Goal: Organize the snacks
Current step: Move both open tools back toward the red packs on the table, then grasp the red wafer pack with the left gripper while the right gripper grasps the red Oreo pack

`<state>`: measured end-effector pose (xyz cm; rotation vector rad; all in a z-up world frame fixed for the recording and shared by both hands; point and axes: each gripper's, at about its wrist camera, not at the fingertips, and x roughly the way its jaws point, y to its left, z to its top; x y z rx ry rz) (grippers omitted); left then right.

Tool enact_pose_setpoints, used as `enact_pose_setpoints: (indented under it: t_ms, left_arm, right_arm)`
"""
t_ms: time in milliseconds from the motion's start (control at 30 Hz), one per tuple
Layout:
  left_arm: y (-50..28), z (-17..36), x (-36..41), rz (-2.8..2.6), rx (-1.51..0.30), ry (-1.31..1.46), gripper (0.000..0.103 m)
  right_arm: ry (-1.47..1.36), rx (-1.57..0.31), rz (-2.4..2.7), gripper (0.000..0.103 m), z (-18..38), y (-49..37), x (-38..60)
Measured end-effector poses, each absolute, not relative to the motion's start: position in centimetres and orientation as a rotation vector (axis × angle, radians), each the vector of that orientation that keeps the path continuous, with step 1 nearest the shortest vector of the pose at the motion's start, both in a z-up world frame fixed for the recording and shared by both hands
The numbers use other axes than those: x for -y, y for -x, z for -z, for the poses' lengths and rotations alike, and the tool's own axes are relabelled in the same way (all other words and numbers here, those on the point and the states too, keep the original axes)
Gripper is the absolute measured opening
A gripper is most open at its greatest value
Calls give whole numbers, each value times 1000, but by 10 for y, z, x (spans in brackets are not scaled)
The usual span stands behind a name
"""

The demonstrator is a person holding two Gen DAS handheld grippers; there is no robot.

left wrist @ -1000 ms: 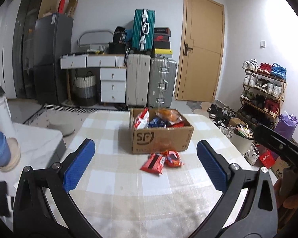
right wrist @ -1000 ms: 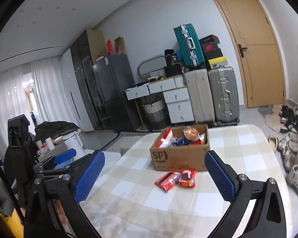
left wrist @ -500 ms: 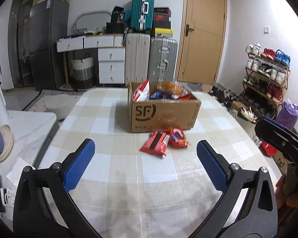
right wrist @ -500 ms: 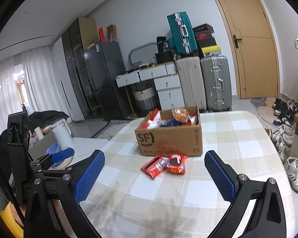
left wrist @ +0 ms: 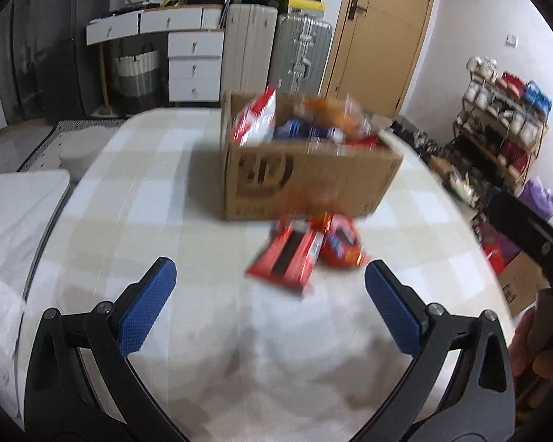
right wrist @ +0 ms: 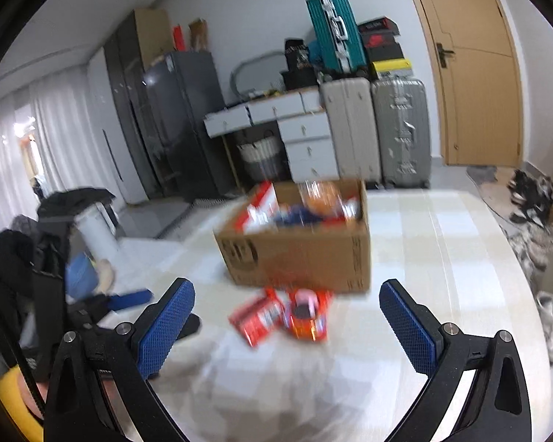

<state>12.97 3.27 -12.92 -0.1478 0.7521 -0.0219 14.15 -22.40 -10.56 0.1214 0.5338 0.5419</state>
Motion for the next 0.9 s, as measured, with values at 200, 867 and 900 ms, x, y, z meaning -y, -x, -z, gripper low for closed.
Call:
enact_pose_setpoints:
  t_ms: [200,867,900]
  left_arm:
    - [-184,125,-27,-15,-731,99,102]
    - [-268,239,-5,97,-916,68,57]
    - [-267,239,-3,109,-915,69,51]
  right_arm:
    - [-115,-515,-553,102,77,-192,214]
    - [-257,-800,-515,102,205,-229,221]
    - [-257,-805,-516,102,207,-229,220]
